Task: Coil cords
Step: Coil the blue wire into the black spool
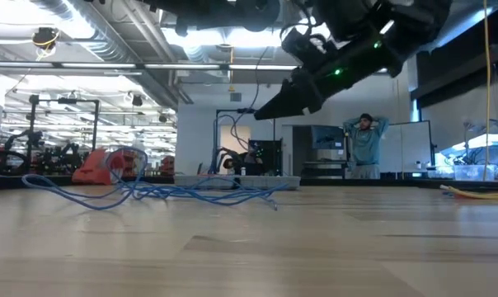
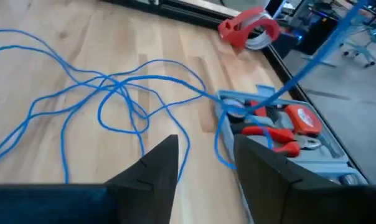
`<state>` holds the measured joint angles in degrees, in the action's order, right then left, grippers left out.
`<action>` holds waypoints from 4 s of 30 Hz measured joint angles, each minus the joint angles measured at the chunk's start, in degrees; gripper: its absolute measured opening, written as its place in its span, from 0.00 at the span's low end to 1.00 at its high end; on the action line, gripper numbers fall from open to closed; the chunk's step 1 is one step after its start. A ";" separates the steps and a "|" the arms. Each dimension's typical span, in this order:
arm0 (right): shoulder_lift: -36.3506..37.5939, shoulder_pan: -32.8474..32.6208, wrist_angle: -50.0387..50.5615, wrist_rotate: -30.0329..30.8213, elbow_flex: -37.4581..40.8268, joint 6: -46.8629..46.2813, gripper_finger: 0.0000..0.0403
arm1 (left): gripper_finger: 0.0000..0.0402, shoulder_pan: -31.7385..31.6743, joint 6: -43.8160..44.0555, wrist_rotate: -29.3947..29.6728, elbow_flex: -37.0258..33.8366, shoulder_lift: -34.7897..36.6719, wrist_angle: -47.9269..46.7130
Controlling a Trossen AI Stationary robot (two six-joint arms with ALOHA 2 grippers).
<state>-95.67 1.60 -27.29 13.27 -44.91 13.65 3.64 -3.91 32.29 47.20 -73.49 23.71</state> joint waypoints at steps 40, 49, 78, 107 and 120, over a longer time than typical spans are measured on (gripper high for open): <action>-14.30 -1.51 -1.29 -10.59 -9.73 -14.94 0.05 | 0.00 0.01 -4.00 -0.02 0.38 0.00 4.62; -14.30 -5.77 7.90 -4.76 -9.70 -11.26 0.02 | 0.00 0.01 -11.88 1.15 4.92 4.35 7.40; 12.76 -8.41 43.91 -4.81 -9.68 -14.91 0.43 | 0.00 0.00 -11.74 1.43 5.69 11.64 -3.17; -1.17 -3.43 -26.87 5.61 7.30 -7.32 0.43 | 0.00 0.88 -10.93 2.89 -6.23 1.77 22.55; -6.50 0.56 -25.45 6.22 -3.94 -3.86 0.43 | 0.00 0.90 -10.17 2.86 -6.23 1.66 21.78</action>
<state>-102.17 2.16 -52.74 19.49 -48.85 9.79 4.54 -14.08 35.16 40.97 -71.83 45.49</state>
